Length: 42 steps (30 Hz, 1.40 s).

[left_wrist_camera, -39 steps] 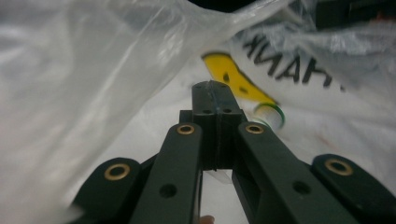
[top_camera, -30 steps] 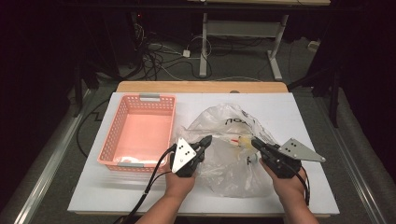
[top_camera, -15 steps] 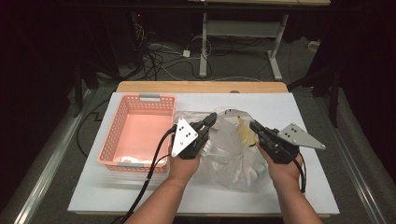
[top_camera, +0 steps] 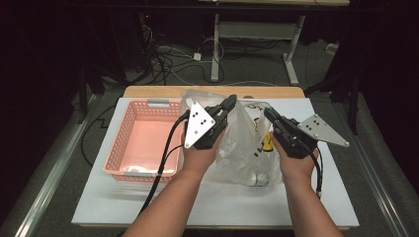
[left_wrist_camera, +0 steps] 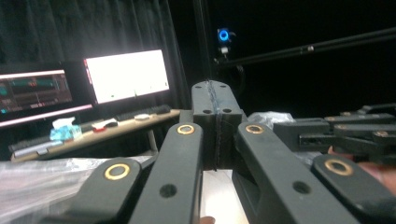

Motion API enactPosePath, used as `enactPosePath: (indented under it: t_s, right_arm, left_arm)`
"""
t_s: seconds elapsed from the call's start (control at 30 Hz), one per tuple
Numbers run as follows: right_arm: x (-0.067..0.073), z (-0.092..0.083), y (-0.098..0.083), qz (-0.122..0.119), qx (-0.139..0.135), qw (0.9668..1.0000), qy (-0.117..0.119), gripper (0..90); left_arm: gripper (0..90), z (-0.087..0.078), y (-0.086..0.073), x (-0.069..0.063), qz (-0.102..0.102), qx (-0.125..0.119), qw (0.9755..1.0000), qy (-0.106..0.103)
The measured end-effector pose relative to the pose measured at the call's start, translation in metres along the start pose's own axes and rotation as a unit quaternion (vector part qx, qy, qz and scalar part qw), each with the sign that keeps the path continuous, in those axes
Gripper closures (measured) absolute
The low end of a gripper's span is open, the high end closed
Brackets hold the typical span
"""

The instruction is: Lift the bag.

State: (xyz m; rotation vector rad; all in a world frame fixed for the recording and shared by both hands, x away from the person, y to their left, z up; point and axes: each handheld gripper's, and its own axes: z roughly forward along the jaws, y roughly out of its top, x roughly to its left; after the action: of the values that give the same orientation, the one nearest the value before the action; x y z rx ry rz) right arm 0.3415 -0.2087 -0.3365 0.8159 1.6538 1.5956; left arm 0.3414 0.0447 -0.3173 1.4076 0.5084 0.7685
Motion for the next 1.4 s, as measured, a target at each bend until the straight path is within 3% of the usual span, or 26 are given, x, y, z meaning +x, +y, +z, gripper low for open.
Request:
enactPosePath:
  t_s: [0.27, 0.67, 0.93, 1.07, 1.17, 1.27, 1.4]
  right_arm:
    - [0.0, 0.003, 0.021, 0.0, -0.027, 0.9996, -0.006, 90.0]
    - [0.0, 0.012, 0.072, -0.01, -0.077, 0.9969, -0.002, 90.0]
    - [-0.024, 0.025, 0.104, -0.007, -0.07, 0.9972, -0.023, 90.0]
    - [-0.029, 0.021, 0.115, -0.023, -0.095, 0.9945, -0.038, 90.0]
    - [-0.033, 0.022, 0.11, -0.021, -0.087, 0.9953, -0.039, 90.0]
    - [-0.04, 0.033, 0.083, -0.001, -0.044, 0.9982, -0.041, 90.0]
    - [-0.043, 0.04, 0.046, 0.015, -0.001, 0.9989, -0.044, 90.0]
  left_arm:
    - [88.8, 0.008, 0.022, 0.003, 0.01, -0.017, 0.9998, 0.0]
    - [88.7, 0.023, 0.034, 0.014, 0.0, -0.023, 0.9997, 0.003]
    - [88.7, 0.038, 0.036, 0.032, 0.001, -0.004, 0.9998, 0.019]
    - [88.7, 0.04, 0.043, 0.041, -0.006, -0.015, 0.9996, 0.025]
    - [88.7, 0.045, 0.036, 0.039, 0.001, 0.007, 0.9998, 0.021]
    - [88.6, 0.053, 0.014, 0.039, -0.011, 0.052, 0.9986, 0.009]
    - [88.4, 0.054, -0.013, 0.039, -0.033, 0.087, 0.9957, 0.004]
